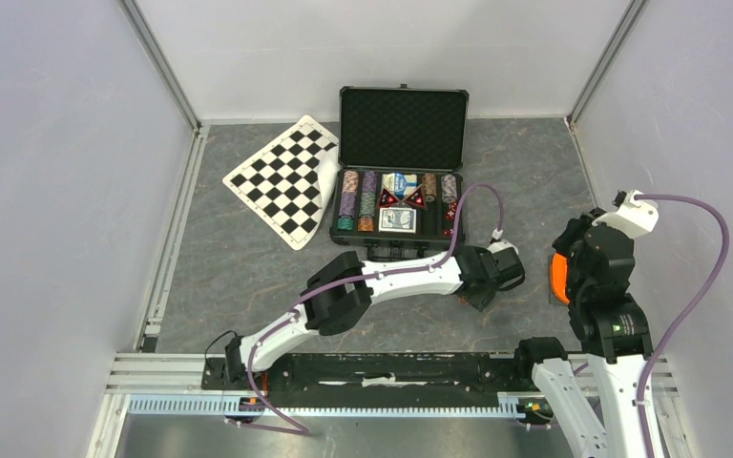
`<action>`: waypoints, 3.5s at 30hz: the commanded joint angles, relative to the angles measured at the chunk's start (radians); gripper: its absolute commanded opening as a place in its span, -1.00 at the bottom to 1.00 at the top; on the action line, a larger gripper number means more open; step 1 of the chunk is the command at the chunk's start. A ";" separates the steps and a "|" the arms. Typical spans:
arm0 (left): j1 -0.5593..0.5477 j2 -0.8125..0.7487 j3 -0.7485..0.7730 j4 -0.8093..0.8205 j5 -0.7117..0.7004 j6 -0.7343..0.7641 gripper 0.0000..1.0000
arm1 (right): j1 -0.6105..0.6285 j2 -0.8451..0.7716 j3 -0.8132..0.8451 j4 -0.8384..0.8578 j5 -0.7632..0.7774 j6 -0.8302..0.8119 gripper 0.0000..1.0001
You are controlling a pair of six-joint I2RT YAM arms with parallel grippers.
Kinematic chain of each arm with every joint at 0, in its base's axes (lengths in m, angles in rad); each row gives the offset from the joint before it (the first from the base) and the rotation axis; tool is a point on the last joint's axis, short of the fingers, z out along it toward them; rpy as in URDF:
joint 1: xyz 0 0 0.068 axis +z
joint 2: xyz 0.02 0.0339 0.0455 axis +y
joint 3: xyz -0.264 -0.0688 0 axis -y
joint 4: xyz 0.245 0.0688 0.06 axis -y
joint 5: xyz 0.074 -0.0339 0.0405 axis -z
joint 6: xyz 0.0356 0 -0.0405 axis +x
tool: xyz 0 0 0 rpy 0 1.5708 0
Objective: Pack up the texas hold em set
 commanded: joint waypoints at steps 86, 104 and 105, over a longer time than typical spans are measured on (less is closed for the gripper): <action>0.362 -0.414 -0.131 -0.224 0.036 0.189 -0.34 | 0.007 0.101 -0.119 0.135 -0.253 -0.016 -0.81; 0.318 -0.607 -0.517 0.139 0.165 0.146 0.30 | 0.008 0.308 -0.271 -0.074 -0.406 -0.155 0.05; 0.296 -0.599 -0.512 0.139 0.141 0.131 0.35 | 0.007 0.299 -0.302 -0.066 -0.421 -0.152 0.03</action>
